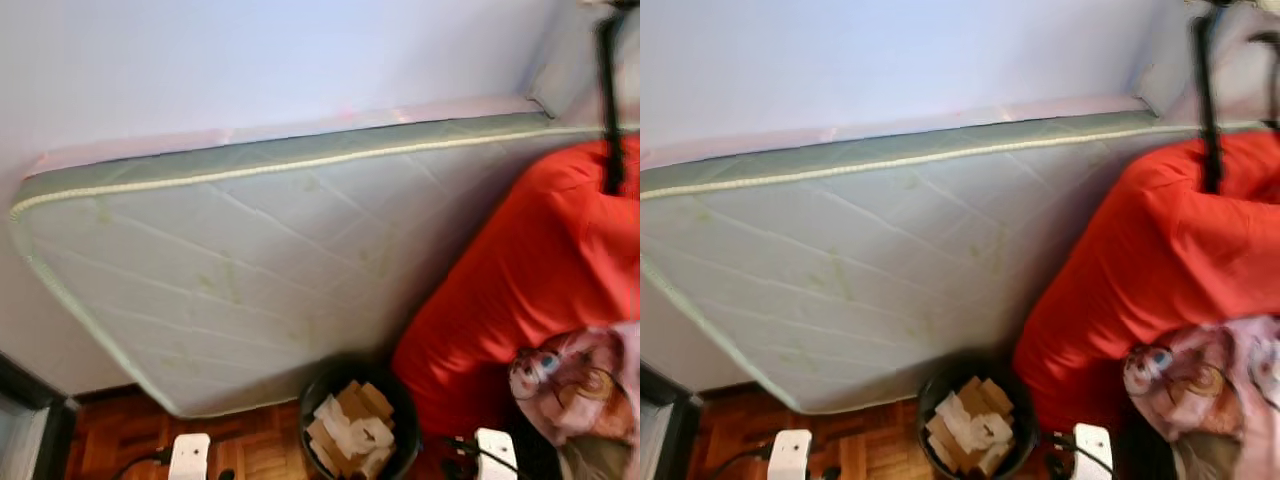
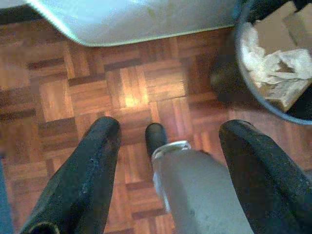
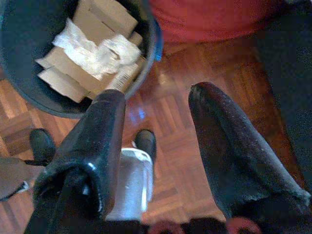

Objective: Clean up the room

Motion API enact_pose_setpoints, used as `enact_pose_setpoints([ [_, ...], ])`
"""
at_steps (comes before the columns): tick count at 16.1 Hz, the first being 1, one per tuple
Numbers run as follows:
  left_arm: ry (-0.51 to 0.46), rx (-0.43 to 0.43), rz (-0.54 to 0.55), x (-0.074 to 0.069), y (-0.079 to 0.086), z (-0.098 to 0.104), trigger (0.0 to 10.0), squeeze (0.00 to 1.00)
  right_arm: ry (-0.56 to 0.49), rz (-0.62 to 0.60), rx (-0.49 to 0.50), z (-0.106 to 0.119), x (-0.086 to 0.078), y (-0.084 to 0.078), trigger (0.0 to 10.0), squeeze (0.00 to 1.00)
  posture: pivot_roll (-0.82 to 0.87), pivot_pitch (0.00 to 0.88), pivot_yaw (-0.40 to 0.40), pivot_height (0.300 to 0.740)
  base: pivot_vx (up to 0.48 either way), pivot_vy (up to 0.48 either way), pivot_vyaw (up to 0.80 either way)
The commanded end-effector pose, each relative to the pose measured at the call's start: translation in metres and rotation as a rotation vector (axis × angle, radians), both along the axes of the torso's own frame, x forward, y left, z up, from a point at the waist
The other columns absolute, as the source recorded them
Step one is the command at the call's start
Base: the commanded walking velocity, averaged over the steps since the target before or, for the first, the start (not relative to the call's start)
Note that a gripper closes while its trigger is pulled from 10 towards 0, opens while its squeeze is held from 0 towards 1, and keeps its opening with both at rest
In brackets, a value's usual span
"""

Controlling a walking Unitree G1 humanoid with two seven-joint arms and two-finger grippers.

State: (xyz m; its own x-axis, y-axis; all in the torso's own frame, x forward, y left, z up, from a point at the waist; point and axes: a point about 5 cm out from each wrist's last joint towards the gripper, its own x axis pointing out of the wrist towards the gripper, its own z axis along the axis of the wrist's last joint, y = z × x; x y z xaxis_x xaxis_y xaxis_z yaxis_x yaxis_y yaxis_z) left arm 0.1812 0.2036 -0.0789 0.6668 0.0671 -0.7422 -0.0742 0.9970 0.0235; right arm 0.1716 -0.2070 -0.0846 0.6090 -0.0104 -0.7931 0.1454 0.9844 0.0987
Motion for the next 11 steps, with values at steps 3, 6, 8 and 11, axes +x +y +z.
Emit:
enact_pose_setpoints([
  [3, 0.013, -0.001, -0.002, -0.0036, -0.0012, -0.002, 10.0, 0.0, 0.036, 0.006, -0.004, -0.0038, -0.0082, -0.0009, 10.0, 0.0, -0.01, 0.126, -0.043, 0.74, 0.0, 0.0, -0.76],
  [6, 0.016, 0.0, 0.0, -0.005, 0.0004, -0.0024, 10.0, 0.0, 0.041, 0.008, -0.005, -0.004, -0.0094, -0.0025, 10.0, 0.0, -0.01, 0.128, -0.045, 0.74, 0.0, 0.0, -0.76],
  [8, 0.016, -0.001, -0.002, -0.005, 0.0005, -0.0024, 10.0, 0.0, 0.047, 0.02, -0.008, -0.0043, -0.01, -0.0023, 10.0, 0.0, -0.01, 0.129, -0.044, 0.74, 0.0, 0.0, -0.76],
  [11, 0.016, 0.005, -0.014, -0.0046, 0.0009, -0.0021, 10.0, 0.0, 0.05, 0.023, -0.007, -0.0045, -0.0101, -0.0022, 10.0, 0.0, -0.01, 0.129, -0.043, 0.74, 0.0, 0.0, -0.76],
])
